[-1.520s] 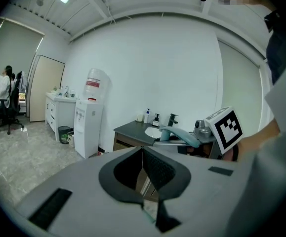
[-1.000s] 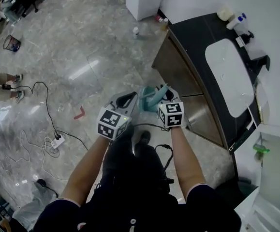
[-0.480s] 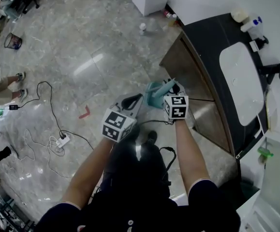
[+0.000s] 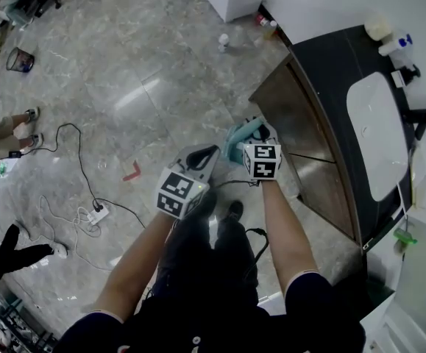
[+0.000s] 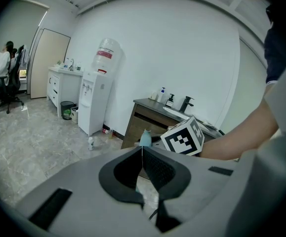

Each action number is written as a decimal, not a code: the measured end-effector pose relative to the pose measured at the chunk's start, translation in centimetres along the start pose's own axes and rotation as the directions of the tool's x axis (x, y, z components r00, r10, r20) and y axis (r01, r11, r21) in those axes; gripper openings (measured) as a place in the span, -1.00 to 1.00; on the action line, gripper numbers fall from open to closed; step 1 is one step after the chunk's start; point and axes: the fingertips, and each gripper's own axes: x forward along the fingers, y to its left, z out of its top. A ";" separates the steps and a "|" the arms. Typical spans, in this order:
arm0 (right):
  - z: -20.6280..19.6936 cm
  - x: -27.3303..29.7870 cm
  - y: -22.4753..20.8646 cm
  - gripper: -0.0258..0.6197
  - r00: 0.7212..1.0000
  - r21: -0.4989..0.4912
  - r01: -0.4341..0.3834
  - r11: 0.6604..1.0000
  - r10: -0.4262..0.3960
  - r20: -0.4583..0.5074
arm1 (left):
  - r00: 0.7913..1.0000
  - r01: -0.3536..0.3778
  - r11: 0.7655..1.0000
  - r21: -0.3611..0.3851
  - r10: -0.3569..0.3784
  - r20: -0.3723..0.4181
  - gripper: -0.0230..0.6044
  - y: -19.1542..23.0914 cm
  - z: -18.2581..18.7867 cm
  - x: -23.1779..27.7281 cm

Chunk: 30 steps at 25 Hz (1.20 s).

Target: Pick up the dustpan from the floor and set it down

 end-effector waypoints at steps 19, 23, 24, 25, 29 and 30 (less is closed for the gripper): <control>-0.4 3.2 1.2 -0.57 0.996 0.010 -0.022 1.000 0.023 -0.089 | 1.000 0.015 0.999 -0.047 -0.014 0.020 -0.88 2.9 -0.1 -0.9; -2.4 2.8 1.6 -0.37 0.987 0.024 -0.022 0.999 0.025 -0.157 | 1.000 0.015 0.999 -0.045 -0.014 0.011 -0.88 3.2 -0.2 -1.3; -2.8 2.5 1.8 -0.37 0.985 0.027 -0.025 0.999 0.030 -0.172 | 1.000 0.018 0.999 -0.041 -0.017 0.012 -0.88 3.2 -0.3 -1.4; -3.2 2.1 1.9 -0.37 0.982 0.033 -0.028 0.999 0.034 -0.184 | 1.000 0.022 0.999 -0.037 -0.021 0.013 -0.88 3.2 -0.3 -1.5; -3.7 -1.0 2.6 -0.37 0.983 0.079 -0.012 0.997 0.026 -0.180 | 0.999 0.049 0.998 -0.034 -0.048 0.011 -0.88 2.3 -0.1 -2.2; -3.4 -2.1 2.8 -0.37 0.986 0.088 -0.008 0.996 0.022 -0.167 | 0.998 0.059 0.998 -0.032 -0.059 0.014 -0.88 2.0 0.1 -2.4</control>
